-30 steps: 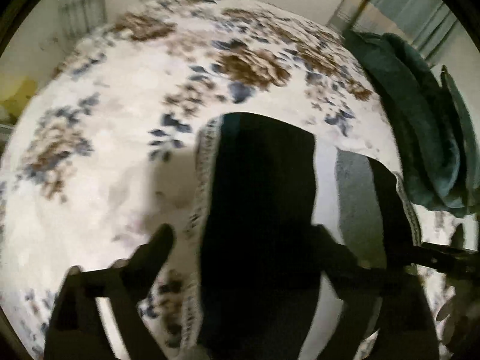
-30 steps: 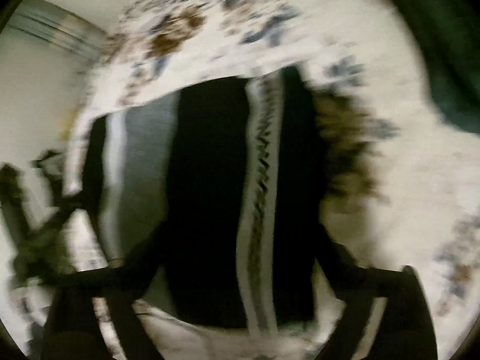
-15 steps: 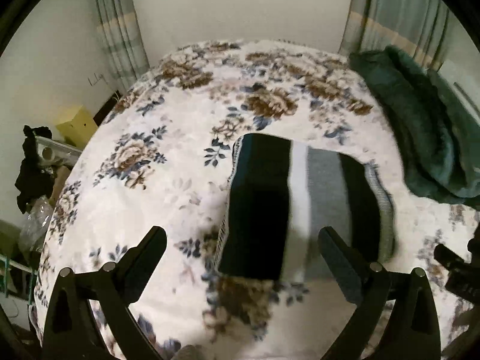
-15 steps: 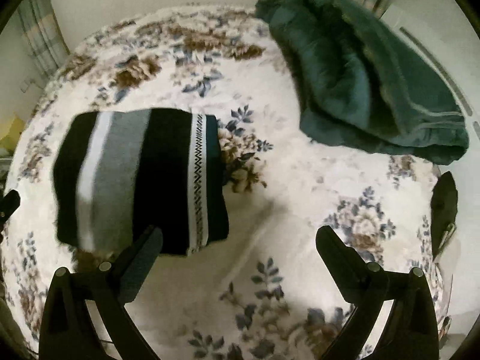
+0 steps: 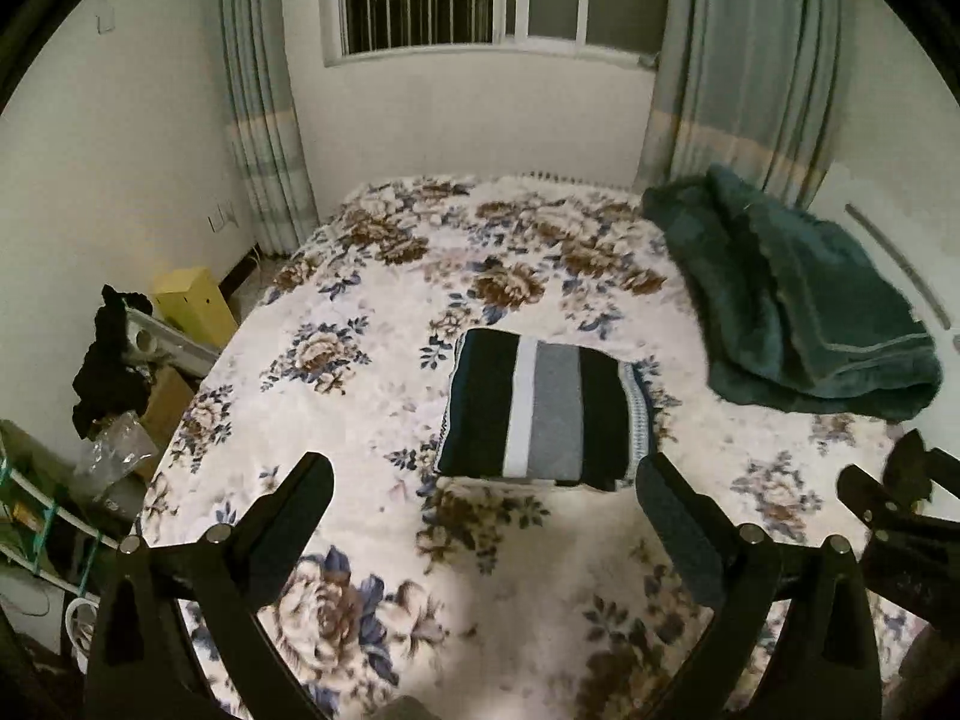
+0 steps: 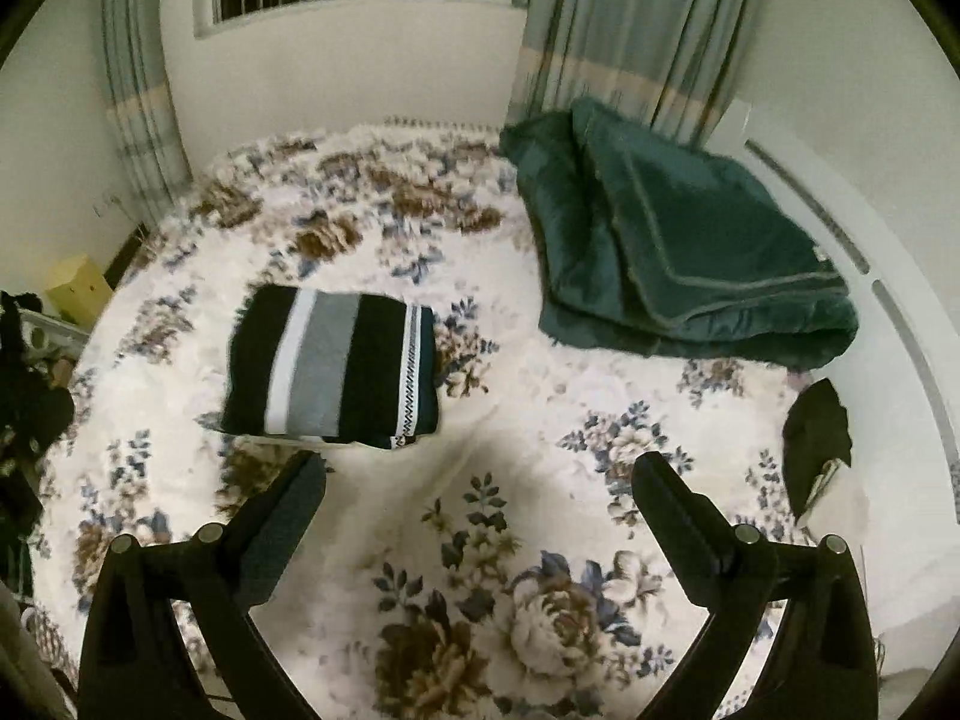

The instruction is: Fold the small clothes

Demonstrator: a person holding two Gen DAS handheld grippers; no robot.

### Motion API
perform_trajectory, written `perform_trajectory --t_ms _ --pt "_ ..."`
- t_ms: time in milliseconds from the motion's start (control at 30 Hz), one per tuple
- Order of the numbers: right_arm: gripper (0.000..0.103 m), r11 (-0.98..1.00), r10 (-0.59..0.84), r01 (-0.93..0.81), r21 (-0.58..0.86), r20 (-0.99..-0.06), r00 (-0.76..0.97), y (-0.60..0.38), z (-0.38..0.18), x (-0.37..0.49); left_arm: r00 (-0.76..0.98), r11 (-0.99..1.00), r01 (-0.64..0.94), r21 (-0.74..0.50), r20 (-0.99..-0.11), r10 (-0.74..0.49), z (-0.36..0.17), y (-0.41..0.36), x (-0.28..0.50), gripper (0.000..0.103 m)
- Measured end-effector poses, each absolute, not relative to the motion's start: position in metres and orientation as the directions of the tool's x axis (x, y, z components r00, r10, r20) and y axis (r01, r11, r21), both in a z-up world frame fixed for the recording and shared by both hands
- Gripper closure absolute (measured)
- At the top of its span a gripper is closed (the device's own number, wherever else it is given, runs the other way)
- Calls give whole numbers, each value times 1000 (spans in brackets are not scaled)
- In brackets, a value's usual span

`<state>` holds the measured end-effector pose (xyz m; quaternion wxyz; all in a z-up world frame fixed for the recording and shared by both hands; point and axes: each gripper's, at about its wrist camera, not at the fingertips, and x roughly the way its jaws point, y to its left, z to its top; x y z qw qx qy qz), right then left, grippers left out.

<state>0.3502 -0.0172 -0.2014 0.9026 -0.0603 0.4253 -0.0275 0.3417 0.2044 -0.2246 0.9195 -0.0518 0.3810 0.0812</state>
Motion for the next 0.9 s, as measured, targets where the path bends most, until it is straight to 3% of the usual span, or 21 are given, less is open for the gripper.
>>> perform_trajectory --t_ms 400,900 --pt "0 997 -34 -22 -76 -657 753 -25 -69 201 780 983 -181 -27 -613 127 -124 182 229 0" --pt "0 997 26 -63 -42 -595 803 -44 2 102 832 983 -180 -14 -536 145 -79 167 158 0"
